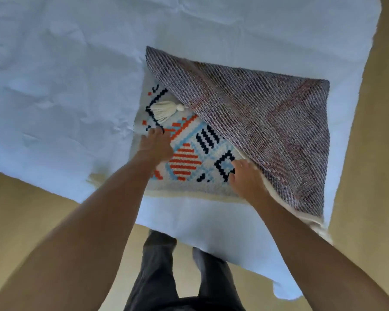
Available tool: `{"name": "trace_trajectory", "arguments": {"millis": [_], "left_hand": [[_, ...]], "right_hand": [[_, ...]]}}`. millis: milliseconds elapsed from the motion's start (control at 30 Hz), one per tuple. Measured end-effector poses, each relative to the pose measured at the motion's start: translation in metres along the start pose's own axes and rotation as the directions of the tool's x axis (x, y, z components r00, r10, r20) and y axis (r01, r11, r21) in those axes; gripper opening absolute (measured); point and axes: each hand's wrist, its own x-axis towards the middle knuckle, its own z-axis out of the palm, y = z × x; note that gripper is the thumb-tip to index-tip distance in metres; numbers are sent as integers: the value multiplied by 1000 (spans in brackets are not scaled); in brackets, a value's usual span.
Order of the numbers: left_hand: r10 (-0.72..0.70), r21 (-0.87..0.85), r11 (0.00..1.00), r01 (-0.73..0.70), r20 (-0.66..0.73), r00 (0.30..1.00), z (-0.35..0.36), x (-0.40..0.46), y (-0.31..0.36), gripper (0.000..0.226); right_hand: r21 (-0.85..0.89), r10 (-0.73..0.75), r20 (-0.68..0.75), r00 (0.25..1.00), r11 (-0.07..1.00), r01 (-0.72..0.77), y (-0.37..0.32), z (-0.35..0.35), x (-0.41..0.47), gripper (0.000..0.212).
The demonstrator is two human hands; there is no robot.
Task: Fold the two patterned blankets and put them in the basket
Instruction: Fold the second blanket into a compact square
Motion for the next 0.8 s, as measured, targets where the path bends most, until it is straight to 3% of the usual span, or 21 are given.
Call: {"name": "trace_trajectory", "arguments": {"millis": [300,467,600,700,800], "left_hand": [[306,294,906,-304,39,951,24,158,-3,62],[471,411,828,-382,-141,871,40,188,-3,71],[519,376,814,-442,-132,844,32,193,1,62],[544,367,807,-462,-160,823,24,182,-4,50],[517,371,818,-440,-136,845,18,154,-21,24]], "right_hand": [[-36,223,45,974,975,-221,-14,43,58,46],[-55,325,-74,943,943,-329,-25,52,82,49],[-71,366,-172,915,921,-382,-26,53,87,47],[-68,371,-113,922,922,-380,-27,51,86,52],[-65,375,-90,923,922,-381,-30,46,81,54]]}}
